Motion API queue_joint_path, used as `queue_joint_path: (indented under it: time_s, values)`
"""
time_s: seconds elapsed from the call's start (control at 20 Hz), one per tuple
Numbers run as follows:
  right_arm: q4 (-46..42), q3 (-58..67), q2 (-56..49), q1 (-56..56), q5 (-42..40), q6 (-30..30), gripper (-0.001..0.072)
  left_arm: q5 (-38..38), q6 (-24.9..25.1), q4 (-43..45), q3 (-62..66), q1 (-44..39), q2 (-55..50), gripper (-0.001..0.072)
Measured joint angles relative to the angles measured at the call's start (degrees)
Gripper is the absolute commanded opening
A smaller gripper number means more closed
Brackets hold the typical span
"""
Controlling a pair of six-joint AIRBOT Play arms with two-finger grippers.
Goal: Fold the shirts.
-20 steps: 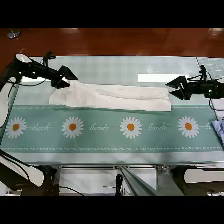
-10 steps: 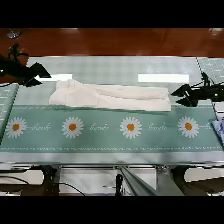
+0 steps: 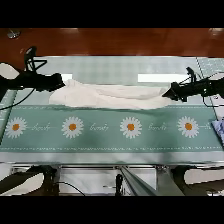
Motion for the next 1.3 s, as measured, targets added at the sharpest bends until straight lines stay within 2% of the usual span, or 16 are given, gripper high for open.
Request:
queue_joint_path:
  time_s: [0.2,0.35,0.55,0.7,0.9,1.1,1.3]
  values:
    - [-4.02,-3.37,14.51,0.11,4.0,0.09,0.0019,4.0,2.05,-2.71,0.26,-8.59,-1.92,0.0025]
    - [-5.22,-8.61,28.55,0.17,5.42,1.9,0.0019,6.14,2.36,-3.72,4.35,-17.51,-7.98,0.0024]
    - [-5.77,-13.6,44.28,0.17,7.13,6.03,0.0019,7.48,-1.79,-4.2,14.12,-29.83,-19.71,0.0025]
    - [-4.85,-14.86,51.32,0.17,8.26,8.39,0.0019,6.54,-5.22,-5.11,21.66,-37.86,-27.85,0.0025]
    - [-2.8,-15.47,54.97,0.17,9.18,9.64,0.0019,4.52,-6.69,-10.6,28.46,-46.56,-35.08,0.0025]
    - [-1.97,-15.61,55.95,0.17,9.51,10.08,0.0019,1.29,-4.5,-14.47,33.16,-48.89,-37.7,0.0026]
    - [-1.62,-15.65,56.24,0.17,9.4,10.27,0.0019,-5.18,-3.04,-15.74,37.83,-42.45,-37.59,0.0025]
